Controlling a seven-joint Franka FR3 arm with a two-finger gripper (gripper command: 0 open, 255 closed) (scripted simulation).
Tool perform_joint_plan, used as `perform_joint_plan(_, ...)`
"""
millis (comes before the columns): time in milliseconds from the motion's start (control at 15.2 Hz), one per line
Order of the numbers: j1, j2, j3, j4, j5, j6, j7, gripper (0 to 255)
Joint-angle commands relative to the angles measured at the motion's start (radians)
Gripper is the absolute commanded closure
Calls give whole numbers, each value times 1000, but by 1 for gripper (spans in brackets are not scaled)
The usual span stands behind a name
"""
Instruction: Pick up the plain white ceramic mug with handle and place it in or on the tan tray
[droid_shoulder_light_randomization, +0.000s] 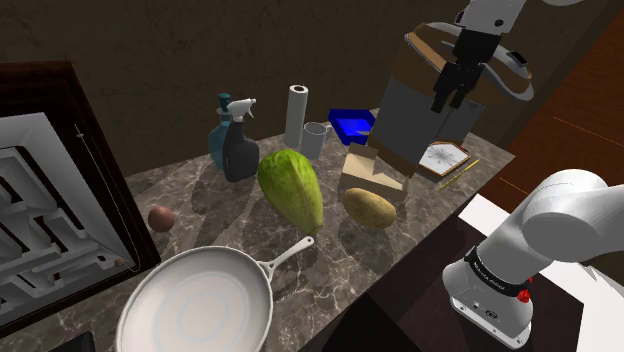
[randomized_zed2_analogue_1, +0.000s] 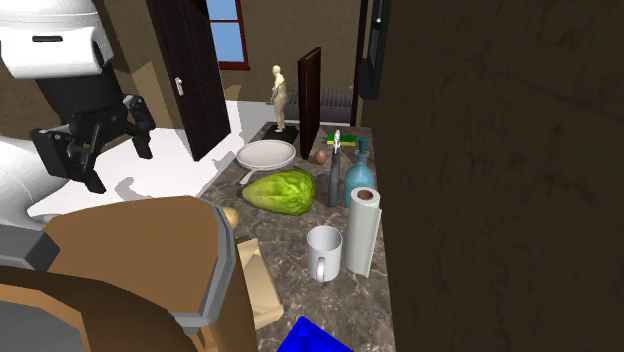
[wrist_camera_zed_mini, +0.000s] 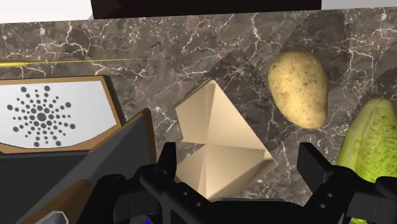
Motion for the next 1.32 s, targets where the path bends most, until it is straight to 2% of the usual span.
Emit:
perform_joint_plan(0, 0, 0, 0, 0, 0, 0, 0, 0)
perform_joint_plan(660, 57, 384, 46, 133, 9, 223, -17, 0)
perform_joint_plan(1254, 95, 738, 86, 356, -9, 328, -23, 0)
